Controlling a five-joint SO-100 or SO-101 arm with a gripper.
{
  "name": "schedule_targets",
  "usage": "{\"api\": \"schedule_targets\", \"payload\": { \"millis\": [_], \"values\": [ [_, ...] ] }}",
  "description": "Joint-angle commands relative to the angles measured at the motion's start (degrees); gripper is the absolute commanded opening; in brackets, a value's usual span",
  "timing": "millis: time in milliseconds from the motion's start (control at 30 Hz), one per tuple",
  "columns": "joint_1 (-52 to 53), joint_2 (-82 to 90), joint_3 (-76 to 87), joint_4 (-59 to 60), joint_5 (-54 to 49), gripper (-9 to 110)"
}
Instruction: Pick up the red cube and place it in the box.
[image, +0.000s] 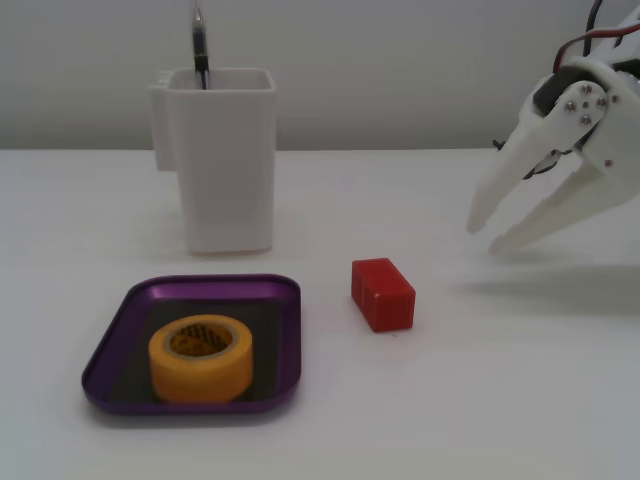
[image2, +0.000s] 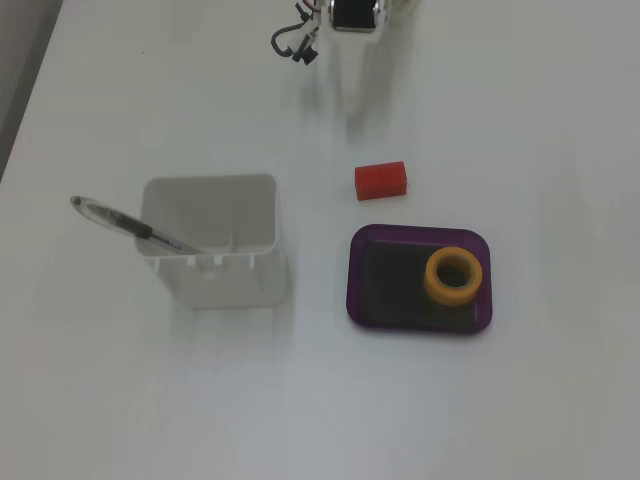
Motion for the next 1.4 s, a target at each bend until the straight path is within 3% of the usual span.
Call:
{"api": "schedule_targets", "payload": {
  "millis": [0, 800, 1167, 1367],
  "values": [
    [-0.62, 3.34, 0.62, 0.35, -0.26, 4],
    [-0.53, 3.34, 0.35, 0.62, -0.44, 4],
    [-0.35, 1.14, -17.14, 0.00, -3.87, 4],
    [-0.44, -14.33, -24.79, -0.18, -5.80, 4]
  ]
}}
